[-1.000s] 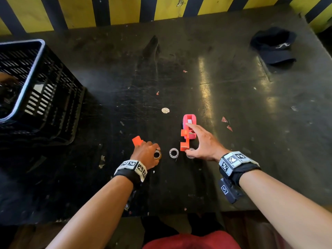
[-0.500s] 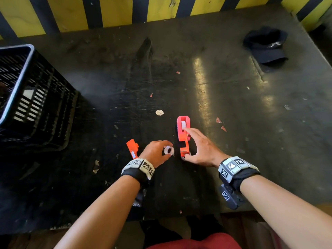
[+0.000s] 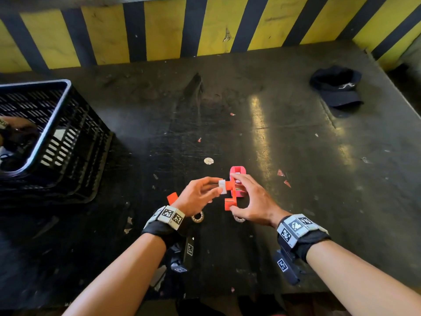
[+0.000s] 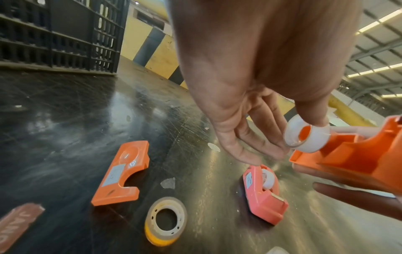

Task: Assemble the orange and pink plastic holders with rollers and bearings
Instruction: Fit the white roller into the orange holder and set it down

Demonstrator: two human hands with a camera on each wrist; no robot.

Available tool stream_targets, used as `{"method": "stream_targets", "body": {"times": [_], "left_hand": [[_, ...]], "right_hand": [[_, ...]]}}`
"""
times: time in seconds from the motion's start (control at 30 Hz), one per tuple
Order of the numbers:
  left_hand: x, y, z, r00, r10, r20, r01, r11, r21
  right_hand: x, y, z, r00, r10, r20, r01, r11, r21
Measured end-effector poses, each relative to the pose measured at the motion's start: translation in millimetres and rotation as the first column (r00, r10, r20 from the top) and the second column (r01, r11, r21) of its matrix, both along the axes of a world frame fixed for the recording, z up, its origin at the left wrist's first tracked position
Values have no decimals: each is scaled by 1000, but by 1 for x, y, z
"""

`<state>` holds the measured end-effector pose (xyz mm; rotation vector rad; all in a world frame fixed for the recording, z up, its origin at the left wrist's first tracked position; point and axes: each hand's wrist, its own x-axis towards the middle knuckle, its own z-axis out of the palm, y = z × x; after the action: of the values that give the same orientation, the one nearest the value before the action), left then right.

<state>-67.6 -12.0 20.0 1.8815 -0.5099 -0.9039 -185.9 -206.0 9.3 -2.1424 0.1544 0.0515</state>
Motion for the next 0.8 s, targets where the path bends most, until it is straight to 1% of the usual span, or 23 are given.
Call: {"method": "stream_targets", "body": {"times": [0.1, 0.2, 0.33, 0.43, 0.5, 0.6, 0.63, 0.67, 0.7, 0.73, 0.77, 0.8], "left_hand": [[0, 1, 3, 1000, 23, -13, -23, 1000, -12], [0, 2, 4, 1000, -2, -2, 2, 1000, -4], [0, 1, 7, 999, 43, -15, -43, 999, -19], [2, 1, 9, 998, 58, 20, -59, 998, 33], [6, 2, 9, 998, 47, 53, -50, 997, 66], [21, 14, 7, 988, 39, 149, -67, 980, 189], [28, 22, 3, 978, 16, 206, -71, 963, 261], [36, 33, -2, 963, -41, 266, -60, 931, 361], [41, 44, -9, 945, -132, 299, -34, 871, 490], [45, 54, -17, 931, -222, 288, -5, 783, 621], [45, 63, -24, 924, -288, 253, 18, 691, 723], [44, 70, -31, 922, -324, 214, 38, 623, 781]], "right_hand": [[3, 0, 2, 1000, 15, -1, -15, 1000, -2], [6, 3, 5, 998, 67, -10, -67, 998, -2], [8, 8, 5, 999, 29, -16, -27, 994, 103], [10, 10, 6, 999, 18, -36, -12, 987, 157], [13, 10, 6, 999, 10, -34, -5, 988, 155], [21, 6, 8, 998, -40, -45, 45, 991, 124], [24, 4, 8, 998, -47, -52, 53, 992, 118], [27, 3, 9, 997, -49, -60, 55, 992, 115], [30, 2, 9, 997, -45, -68, 52, 992, 112], [33, 1, 7, 996, -38, -79, 46, 993, 108], [35, 1, 5, 995, -32, -90, 41, 994, 101], [36, 1, 3, 995, -28, -100, 38, 995, 94]]}}
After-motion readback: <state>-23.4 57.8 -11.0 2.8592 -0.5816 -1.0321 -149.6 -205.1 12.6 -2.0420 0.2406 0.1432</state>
